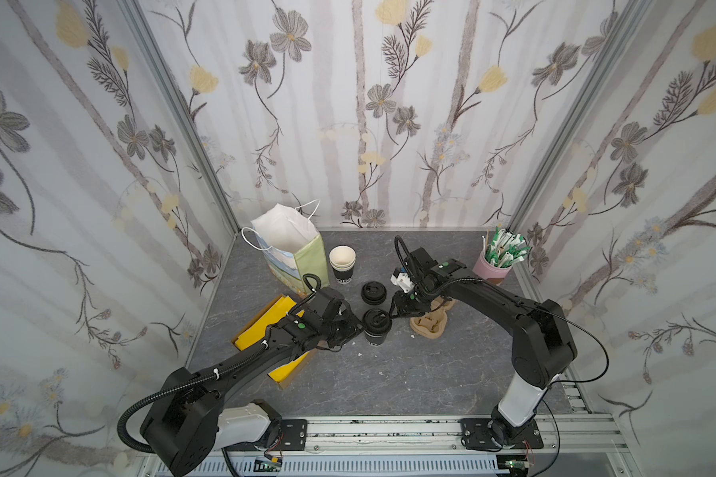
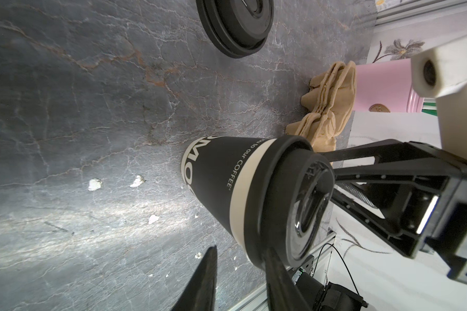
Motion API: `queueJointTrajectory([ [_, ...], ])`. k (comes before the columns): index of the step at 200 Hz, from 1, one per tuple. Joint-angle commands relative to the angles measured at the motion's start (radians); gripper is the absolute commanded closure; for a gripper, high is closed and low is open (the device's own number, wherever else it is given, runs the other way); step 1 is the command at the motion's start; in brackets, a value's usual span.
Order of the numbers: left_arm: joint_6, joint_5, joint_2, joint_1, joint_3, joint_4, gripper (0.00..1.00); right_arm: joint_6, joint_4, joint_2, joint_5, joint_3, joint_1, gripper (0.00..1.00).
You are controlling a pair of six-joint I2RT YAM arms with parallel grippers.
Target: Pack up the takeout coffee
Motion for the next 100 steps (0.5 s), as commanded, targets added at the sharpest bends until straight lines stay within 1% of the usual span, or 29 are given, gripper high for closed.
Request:
queueJointTrajectory([
  [1, 0.009, 0.001, 0.008, 0.0, 0.008, 0.01, 0.68, 0.012, 0.032, 0.006, -0.01, -0.005, 0.006, 0.57],
  [25, 0.023, -0.003, 0.01, 0.0, 0.016, 0.011, 0.68, 0.018, 0.035, 0.002, -0.012, -0.008, 0.008, 0.57],
  [29, 0.025, -0.003, 0.032, 0.001, 0.016, 0.011, 0.68, 0.018, 0.036, 0.002, -0.012, -0.01, 0.008, 0.56],
  [48, 0.031, -0.003, 0.05, 0.001, 0.02, 0.011, 0.7, 0.02, 0.035, 0.001, -0.012, -0.014, 0.012, 0.56],
  [100, 0.035, -0.005, 0.067, 0.001, 0.015, 0.011, 0.75, 0.024, 0.038, 0.002, -0.006, -0.019, 0.014, 0.56],
])
